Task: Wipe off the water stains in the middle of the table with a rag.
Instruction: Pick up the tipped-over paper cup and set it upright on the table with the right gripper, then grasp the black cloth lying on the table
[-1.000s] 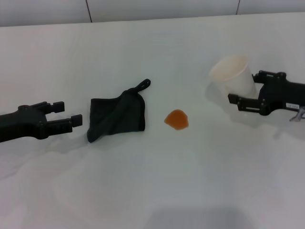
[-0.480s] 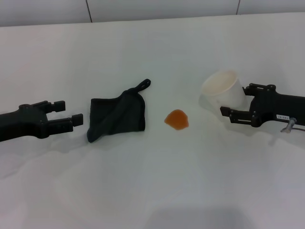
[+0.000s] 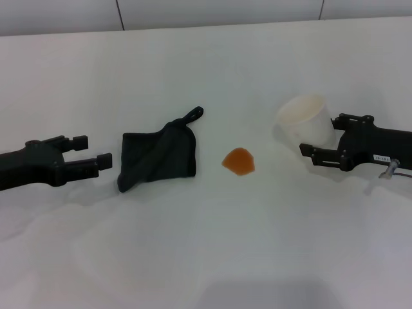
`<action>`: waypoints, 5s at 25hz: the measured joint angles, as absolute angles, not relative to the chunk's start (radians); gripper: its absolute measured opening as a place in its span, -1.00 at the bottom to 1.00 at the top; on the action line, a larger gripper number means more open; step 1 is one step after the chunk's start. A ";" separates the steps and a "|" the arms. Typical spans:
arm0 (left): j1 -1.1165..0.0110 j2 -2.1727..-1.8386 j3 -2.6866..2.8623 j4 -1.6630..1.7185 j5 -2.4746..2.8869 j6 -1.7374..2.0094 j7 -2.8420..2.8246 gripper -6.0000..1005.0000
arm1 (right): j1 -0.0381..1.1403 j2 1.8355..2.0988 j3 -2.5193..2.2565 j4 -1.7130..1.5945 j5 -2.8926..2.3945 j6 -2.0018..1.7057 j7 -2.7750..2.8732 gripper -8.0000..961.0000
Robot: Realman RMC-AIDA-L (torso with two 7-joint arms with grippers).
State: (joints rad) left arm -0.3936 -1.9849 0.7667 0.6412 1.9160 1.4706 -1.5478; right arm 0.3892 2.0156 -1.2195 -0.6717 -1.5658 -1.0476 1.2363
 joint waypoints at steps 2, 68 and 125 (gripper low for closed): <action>-0.395 -1.985 0.766 0.641 1.916 1.470 -1.548 0.57 | 0.390 2.016 -1.218 -0.666 -1.566 -1.048 1.236 0.51; -0.415 -1.985 0.766 0.641 1.916 1.462 -1.557 0.52 | 0.376 2.008 -1.218 -0.672 -1.575 -1.074 1.268 0.81; -0.417 -1.985 0.772 0.641 1.917 1.467 -1.569 0.48 | 0.313 2.005 -0.931 -1.198 -1.909 -1.616 1.560 0.81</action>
